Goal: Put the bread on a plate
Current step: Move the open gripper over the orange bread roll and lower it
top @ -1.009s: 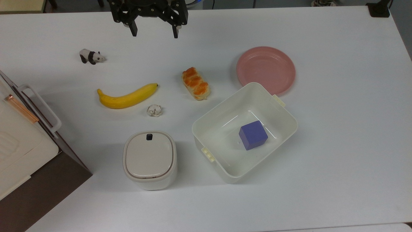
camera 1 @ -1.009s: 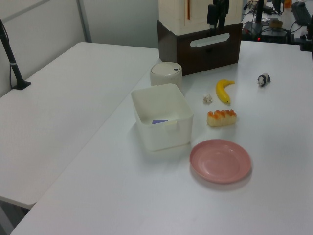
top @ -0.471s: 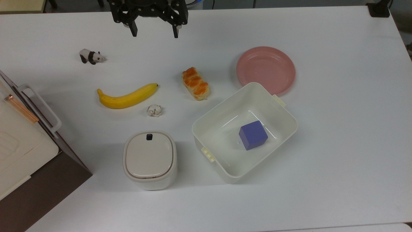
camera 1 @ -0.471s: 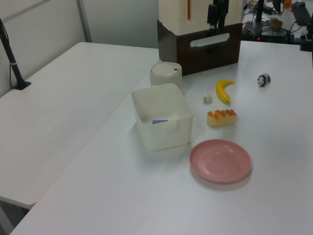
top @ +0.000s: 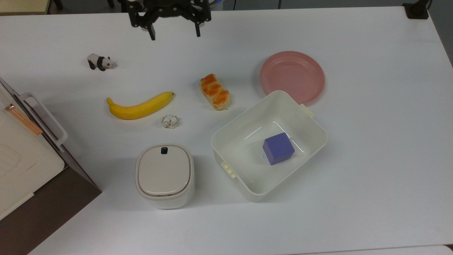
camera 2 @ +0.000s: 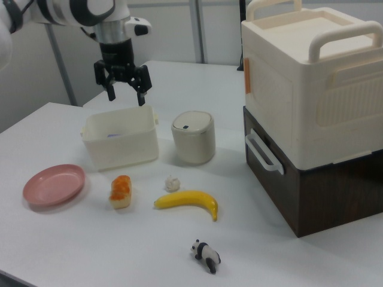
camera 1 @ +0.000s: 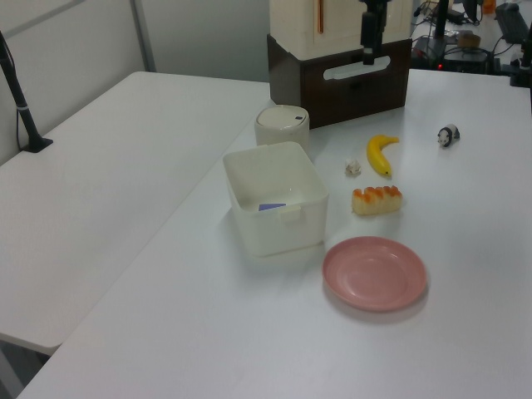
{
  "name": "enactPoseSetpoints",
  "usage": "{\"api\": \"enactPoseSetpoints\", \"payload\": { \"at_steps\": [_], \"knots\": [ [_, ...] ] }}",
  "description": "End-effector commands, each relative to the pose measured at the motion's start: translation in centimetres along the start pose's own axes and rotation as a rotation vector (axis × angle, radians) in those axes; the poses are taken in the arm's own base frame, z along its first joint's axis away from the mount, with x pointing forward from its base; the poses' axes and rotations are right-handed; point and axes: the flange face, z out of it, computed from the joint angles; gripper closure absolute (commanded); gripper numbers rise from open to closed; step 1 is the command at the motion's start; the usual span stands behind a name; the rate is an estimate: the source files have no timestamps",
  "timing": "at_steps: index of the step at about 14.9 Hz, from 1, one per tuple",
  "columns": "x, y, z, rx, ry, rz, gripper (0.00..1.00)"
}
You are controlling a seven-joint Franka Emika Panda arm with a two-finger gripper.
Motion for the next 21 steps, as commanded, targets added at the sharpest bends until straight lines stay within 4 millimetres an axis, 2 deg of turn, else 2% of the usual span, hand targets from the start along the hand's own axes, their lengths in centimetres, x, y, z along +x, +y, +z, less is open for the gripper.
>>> {"api": "enactPoseSetpoints", "payload": {
  "at_steps": [1,4,9,12,15,21],
  "knots": [
    [-3.9,-2.8,2.0,-0.055,0.012,-0.042,0.00],
    [-5.2,-5.0,4.8,-0.068,0.009,-0.069,0.00],
    [-5.3,-8.2,10.4,-0.042,0.073,-0.061,0.00],
    [-5.8,-10.5,14.0,-0.037,0.026,-0.093,0.00],
    [-6.2,-11.1,15.9,-0.044,-0.010,-0.111,0.00],
    [-5.6,-11.2,18.0,-0.036,-0.043,-0.116,0.03]
  ]
}}
